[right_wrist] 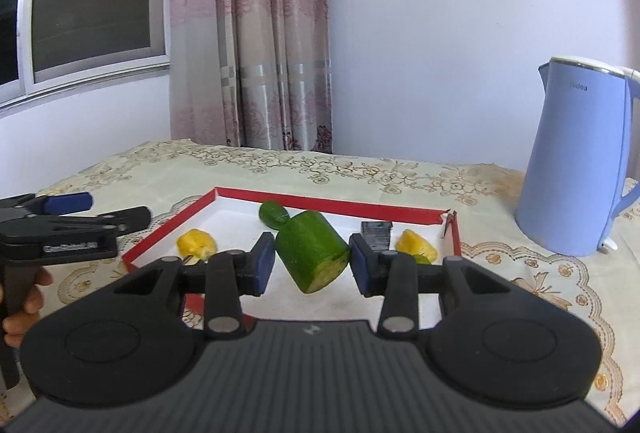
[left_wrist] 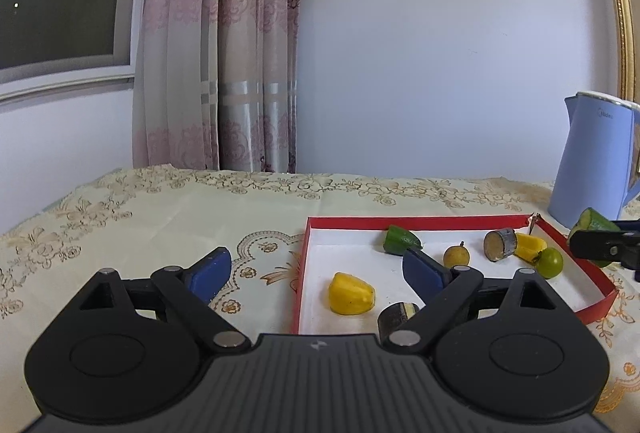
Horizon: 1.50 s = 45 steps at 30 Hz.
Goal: Organize fruits
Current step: 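Carry the cucumber chunk over the tray with the right tool, then lower the green cucumber chunk into the tray and open the right tool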
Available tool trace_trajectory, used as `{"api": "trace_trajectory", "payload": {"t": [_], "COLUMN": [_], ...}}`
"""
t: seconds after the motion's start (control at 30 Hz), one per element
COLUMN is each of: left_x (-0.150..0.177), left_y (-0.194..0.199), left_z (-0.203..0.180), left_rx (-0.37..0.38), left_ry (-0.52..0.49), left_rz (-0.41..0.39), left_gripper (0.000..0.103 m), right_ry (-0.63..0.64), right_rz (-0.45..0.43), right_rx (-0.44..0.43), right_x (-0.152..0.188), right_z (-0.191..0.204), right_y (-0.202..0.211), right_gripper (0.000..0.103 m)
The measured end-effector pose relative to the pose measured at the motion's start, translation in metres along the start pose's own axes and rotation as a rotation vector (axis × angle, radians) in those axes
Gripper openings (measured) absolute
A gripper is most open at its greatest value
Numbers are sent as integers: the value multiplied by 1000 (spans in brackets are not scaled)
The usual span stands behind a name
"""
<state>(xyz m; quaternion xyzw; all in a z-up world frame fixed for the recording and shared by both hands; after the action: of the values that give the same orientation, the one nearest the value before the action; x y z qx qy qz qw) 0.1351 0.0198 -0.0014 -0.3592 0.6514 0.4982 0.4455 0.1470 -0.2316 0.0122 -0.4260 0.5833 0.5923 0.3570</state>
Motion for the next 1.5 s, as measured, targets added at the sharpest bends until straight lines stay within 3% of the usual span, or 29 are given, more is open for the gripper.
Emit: {"api": "trace_trajectory", "payload": {"t": [0.6, 1.5], "left_x": [2, 8], "left_y": [-4, -10], "left_z": [0, -2], "left_rx": [16, 0], "left_ry": [3, -17], "left_rz": [26, 57], "left_gripper": [93, 94], "right_ry": [-11, -23], "right_rz": [108, 122], "right_rx": [22, 46], "right_x": [-6, 3], "right_z": [16, 17], "right_y": [-68, -79], "right_gripper": [38, 38]}}
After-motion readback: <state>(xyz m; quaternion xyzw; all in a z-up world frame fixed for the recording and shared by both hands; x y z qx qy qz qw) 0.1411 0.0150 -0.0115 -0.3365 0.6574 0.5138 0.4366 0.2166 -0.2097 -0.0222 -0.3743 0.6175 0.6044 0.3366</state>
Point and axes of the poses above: each gripper's, at about its wrist camera, not at the fingertips, and y roughly against the way its jaws point, z to its left, x to its underside, the point moved 1 cm from there along -y, roughly the way its jaws point, and after that the axes turned 14 degrees about x, right-handed, at the moved point
